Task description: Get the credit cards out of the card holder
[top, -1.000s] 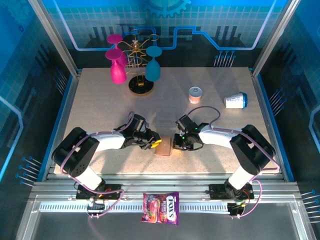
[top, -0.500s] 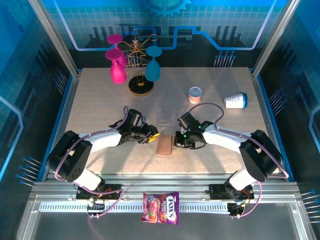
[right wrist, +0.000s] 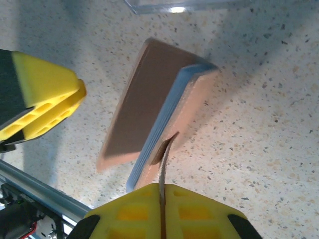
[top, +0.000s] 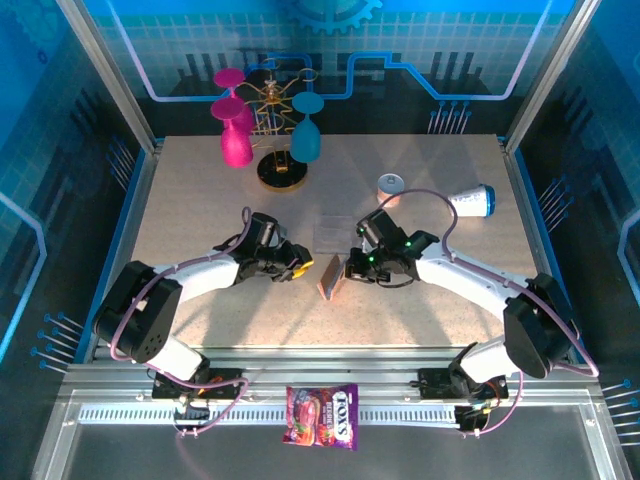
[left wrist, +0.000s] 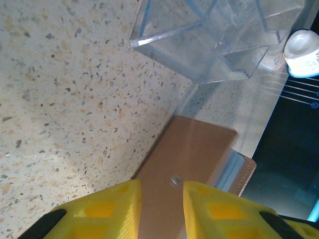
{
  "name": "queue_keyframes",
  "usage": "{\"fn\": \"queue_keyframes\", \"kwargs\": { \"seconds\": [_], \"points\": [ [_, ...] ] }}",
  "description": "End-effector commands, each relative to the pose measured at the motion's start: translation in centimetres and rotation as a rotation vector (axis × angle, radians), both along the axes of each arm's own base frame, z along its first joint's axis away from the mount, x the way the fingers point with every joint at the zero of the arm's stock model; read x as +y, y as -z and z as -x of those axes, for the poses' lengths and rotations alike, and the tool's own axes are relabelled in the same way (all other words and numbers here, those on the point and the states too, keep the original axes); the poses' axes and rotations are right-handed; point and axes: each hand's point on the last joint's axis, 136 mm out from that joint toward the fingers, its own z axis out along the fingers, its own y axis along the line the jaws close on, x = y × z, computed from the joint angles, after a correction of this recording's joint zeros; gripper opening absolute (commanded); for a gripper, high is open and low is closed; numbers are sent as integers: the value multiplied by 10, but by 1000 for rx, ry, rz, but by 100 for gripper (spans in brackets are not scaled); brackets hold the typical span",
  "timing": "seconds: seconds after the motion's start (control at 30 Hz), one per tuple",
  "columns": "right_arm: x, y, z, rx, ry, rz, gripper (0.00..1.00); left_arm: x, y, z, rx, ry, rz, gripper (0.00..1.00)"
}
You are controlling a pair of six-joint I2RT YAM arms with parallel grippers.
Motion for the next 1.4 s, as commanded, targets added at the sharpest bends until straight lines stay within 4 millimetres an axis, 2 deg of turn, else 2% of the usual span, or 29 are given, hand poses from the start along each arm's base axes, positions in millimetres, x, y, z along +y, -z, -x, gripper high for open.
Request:
{"fn": "queue_keyframes", "kwargs": {
  "seconds": [0.0,0.17,0.43,0.6,0.9,1.2,1.37],
  "points": [
    [2,-20,-3,-34,-31,0,0,-2,-16,-2,-33,33,15,29],
    [17,-21,-6,-27,-107,2,0,1,-15,0,-39,26,11,29],
    [56,-22,1,-1,-253,-8,0,11,-16,6,-52,4,-7,29],
    [63,-23,10,11,-309,-30,0,11,-14,7,-42,8,-11,29],
    [30,-3,12,29,-311,43,0,-3,-9,3,-32,82,-33,26],
    [-8,16,5,70,-226,57,1,-42,-8,-1,-21,161,-20,24],
    [-25,29,5,99,-181,68,1,-55,-6,1,-10,189,-10,23]
  ]
}}
